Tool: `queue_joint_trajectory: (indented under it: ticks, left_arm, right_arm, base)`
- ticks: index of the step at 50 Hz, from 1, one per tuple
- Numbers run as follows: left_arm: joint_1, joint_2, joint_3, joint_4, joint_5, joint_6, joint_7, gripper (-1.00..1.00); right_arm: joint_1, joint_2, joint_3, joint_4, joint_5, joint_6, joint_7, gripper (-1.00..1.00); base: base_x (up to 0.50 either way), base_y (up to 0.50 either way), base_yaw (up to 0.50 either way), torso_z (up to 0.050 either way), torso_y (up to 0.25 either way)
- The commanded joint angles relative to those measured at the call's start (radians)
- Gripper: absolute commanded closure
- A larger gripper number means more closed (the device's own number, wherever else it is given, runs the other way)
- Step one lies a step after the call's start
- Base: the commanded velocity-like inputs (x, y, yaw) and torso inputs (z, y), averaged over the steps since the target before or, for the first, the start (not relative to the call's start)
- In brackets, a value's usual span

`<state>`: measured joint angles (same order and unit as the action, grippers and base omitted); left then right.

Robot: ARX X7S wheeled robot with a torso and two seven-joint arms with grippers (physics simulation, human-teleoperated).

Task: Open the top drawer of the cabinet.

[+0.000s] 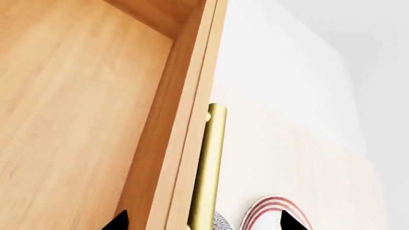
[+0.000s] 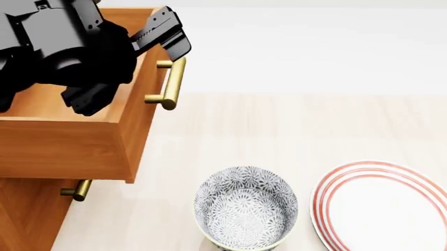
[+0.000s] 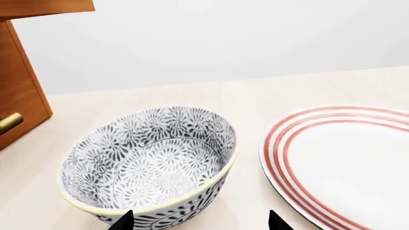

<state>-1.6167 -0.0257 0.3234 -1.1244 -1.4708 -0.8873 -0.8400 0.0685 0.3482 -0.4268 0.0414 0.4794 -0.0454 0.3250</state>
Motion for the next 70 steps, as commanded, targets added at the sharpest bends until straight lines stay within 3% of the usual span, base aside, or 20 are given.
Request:
queue_joint_trajectory:
  ticks: [1,28,44,56,70]
  left_arm:
    - [0.026,0.022,0.034,0.095,-0.176,0.014,-0.003,-1.00]
    - [0.038,0.023,0.328,0.192,-0.474,0.129,0.068,-1.00]
    - [0.065,0.001,0.395,0.346,-0.554,0.173,0.052,-1.00]
    - [0.113,-0.127,0.455,0.738,-0.375,0.229,0.033,-1.00]
    - [0.125,-0.219,0.540,1.016,-0.140,0.266,0.026,-1.00]
  right_arm:
    - [-0.003,-0.012,0.013,-0.005,-0.018,-0.002,-0.020,-1.00]
    - [-0.009,0.000,-0.002,-0.023,-0.027,-0.002,-0.018,-1.00]
    - [-0.006,0.001,-0.005,-0.016,-0.024,-0.006,-0.021,-1.00]
    - [0.004,-0.004,0.001,-0.001,-0.015,-0.005,-0.018,-1.00]
    - [0.003,0.001,-0.001,-0.012,-0.007,0.006,-0.013,-1.00]
  base:
    - [0.00,0.00,0.00,0.000,0.000]
    - [0.00,0.00,0.00,0.000,0.000]
    - [0.00,0.00,0.00,0.000,0.000]
    - [0.00,0.00,0.00,0.000,0.001]
    - [0.00,0.00,0.00,0.000,0.001]
